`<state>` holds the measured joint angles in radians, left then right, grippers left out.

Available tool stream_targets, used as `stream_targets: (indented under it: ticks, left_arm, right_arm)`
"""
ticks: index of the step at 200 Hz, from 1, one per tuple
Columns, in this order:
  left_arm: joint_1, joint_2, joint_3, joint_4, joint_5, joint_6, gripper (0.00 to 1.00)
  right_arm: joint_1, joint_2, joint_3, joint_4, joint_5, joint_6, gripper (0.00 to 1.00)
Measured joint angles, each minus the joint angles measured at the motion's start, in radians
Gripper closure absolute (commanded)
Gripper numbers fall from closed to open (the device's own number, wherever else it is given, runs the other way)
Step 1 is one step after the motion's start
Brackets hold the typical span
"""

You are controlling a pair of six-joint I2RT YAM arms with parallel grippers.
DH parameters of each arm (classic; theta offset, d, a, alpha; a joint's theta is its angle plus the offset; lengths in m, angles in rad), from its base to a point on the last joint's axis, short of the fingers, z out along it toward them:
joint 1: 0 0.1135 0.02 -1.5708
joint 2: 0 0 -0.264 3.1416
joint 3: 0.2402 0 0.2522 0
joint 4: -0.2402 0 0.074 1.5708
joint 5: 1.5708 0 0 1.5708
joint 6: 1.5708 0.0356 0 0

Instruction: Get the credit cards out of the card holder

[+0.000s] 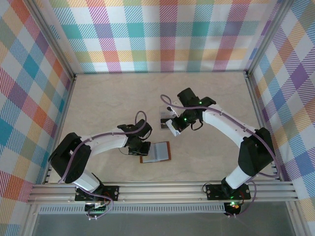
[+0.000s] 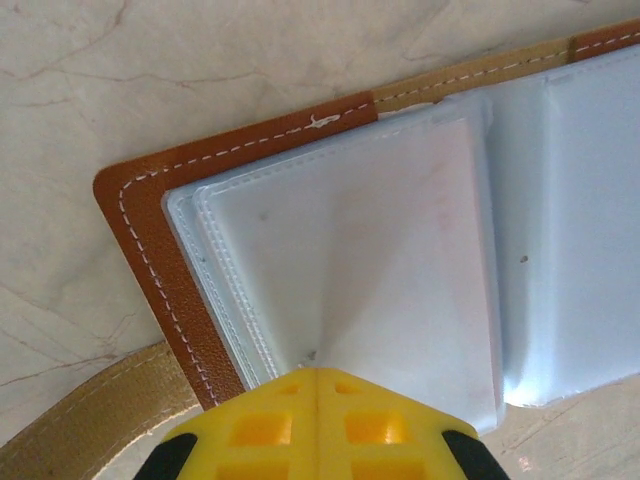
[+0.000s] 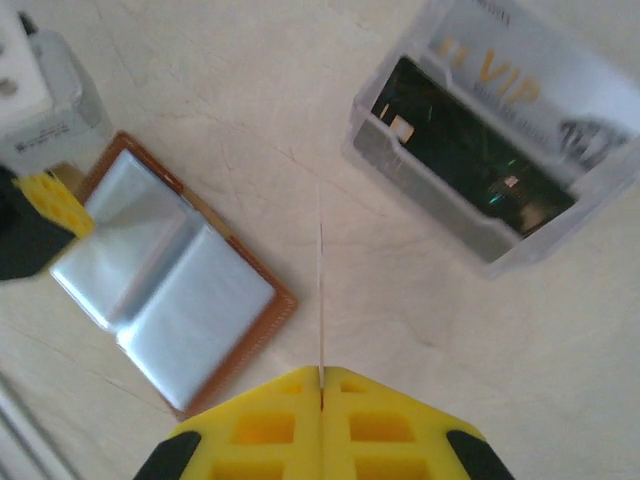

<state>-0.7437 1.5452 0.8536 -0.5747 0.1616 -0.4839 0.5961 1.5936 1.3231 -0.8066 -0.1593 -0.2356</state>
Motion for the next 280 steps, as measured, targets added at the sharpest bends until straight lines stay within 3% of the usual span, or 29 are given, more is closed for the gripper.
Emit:
stream_targets:
  ticks: [67, 108, 145, 202, 280]
  left_arm:
    - [0.01, -0.035, 0.002, 0.001, -0.024, 0.002, 0.95]
    - [0.021, -0.063, 0.001, 0.001, -0.023, -0.006, 0.94]
    - [0.031, -0.094, -0.006, 0.002, -0.025, -0.021, 0.94]
    - [0.036, -0.101, -0.026, 0.0, -0.026, -0.027, 0.94]
    - [0.049, -0.101, -0.026, 0.0, -0.025, -0.028, 0.94]
  right_arm:
    - [0.0, 0.116, 0.247, -0.098, 0.1, -0.603, 1.0]
    - [-0.001, 0.303, 0.504, -0.238, 0.108, -0.818, 1.0]
    - [-0.009, 0.447, 0.678, -0.363, 0.114, -0.896, 1.0]
    - [-0.025, 0.587, 0.785, -0.455, 0.13, -0.931, 1.0]
    - [-0.046, 0.644, 0.83, -0.47, 0.142, -0.931, 1.0]
